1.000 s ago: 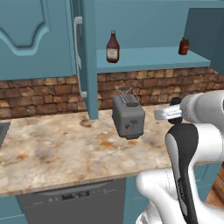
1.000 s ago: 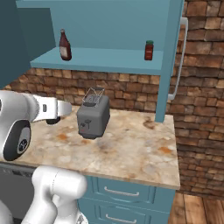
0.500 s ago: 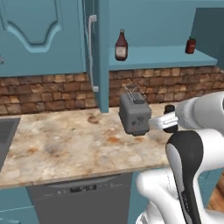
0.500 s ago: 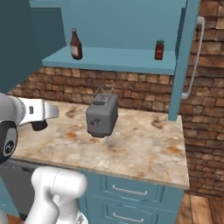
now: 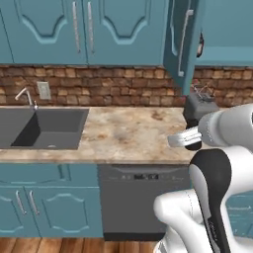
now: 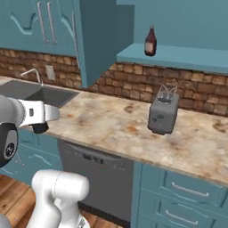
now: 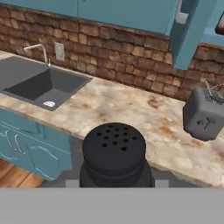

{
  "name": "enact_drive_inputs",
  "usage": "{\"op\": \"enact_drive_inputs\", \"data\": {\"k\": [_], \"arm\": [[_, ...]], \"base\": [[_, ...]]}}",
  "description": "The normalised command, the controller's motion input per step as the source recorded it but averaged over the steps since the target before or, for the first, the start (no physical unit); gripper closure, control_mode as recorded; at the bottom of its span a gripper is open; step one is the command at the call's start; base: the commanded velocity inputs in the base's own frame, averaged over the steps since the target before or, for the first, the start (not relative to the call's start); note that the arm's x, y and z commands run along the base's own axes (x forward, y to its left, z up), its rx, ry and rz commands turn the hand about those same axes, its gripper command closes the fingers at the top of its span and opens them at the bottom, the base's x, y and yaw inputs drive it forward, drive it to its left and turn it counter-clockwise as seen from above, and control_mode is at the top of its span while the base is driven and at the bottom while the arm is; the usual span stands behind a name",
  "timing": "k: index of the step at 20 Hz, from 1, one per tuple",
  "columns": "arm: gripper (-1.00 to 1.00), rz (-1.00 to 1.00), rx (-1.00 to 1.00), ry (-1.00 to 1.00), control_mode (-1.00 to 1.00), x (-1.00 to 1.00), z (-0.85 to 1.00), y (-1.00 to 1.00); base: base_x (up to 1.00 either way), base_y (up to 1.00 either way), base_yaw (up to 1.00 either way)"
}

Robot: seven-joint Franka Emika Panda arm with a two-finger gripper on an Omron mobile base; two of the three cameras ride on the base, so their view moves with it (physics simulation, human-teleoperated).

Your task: Collect the paprika, ketchup, and shaker from the cabinet and place them next to the stove.

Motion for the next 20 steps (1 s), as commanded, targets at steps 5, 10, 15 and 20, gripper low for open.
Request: {"op": "enact_drive_inputs", "data": {"k": [5,10,15,20], "arm": [[1.00,0.00,0.00,0.00,1.00,0.00,0.00,0.00],[1.00,0.00,0.00,0.00,1.00,0.00,0.00,0.00],[1.00,0.00,0.00,0.00,1.00,0.00,0.00,0.00],[1.00,0.00,0.00,0.00,1.00,0.00,0.00,0.00]], "base": [[-0.04,1.00,0.42],[0.12,0.82,0.44],[0.05,0.64,0.46],[0.01,0.57,0.48]]}}
